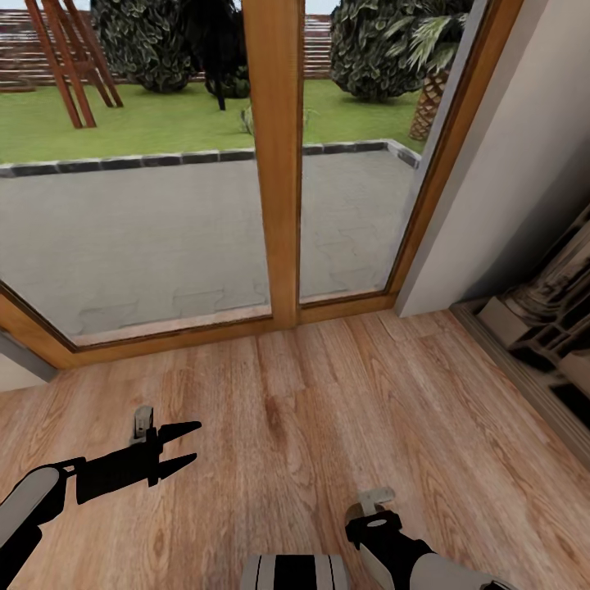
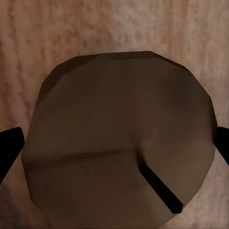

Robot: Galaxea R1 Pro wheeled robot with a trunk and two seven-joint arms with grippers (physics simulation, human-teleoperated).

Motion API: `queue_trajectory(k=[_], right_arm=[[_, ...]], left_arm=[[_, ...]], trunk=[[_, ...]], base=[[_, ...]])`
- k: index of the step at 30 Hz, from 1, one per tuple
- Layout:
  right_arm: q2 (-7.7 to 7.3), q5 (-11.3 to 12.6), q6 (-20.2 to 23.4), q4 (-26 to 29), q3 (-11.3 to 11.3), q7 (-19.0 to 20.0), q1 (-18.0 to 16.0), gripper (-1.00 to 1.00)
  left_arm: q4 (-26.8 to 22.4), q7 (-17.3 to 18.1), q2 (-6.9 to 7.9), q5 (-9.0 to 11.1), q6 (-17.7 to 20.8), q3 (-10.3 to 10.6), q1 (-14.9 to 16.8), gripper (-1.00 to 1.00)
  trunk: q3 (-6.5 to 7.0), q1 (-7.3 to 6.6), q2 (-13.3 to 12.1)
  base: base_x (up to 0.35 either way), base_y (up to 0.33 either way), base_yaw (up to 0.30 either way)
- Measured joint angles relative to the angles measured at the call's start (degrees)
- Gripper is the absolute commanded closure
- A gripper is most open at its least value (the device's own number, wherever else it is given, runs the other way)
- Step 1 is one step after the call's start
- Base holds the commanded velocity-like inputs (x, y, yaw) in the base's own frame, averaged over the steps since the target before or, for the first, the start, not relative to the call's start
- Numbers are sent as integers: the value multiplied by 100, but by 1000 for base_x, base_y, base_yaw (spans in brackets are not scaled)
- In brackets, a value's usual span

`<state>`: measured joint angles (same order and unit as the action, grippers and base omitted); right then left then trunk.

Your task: Place each of the two pumpkins and all three candles from the living room inside a cabinet in the living room (use any cabinet), then make sure every cabinet is closed, and position the cauldron so it is next to a table in the living room.

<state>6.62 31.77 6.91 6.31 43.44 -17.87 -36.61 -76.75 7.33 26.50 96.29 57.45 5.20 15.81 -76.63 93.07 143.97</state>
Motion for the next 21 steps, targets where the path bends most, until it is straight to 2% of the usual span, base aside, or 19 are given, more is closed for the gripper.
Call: queue_trajectory(k=[19, 21], right_arm=[[-3, 28, -83, -2, 6, 27, 1, 100], [-4, 83, -83, -10, -99, 181, 4, 100]], left_arm=[[7, 0, 0, -1, 0, 0, -1, -100], [6, -1, 0, 3, 0, -1, -2, -100]], trunk=[[0, 0, 0], [43, -4, -3]], base=[[0, 0, 0], [0, 0, 0]])
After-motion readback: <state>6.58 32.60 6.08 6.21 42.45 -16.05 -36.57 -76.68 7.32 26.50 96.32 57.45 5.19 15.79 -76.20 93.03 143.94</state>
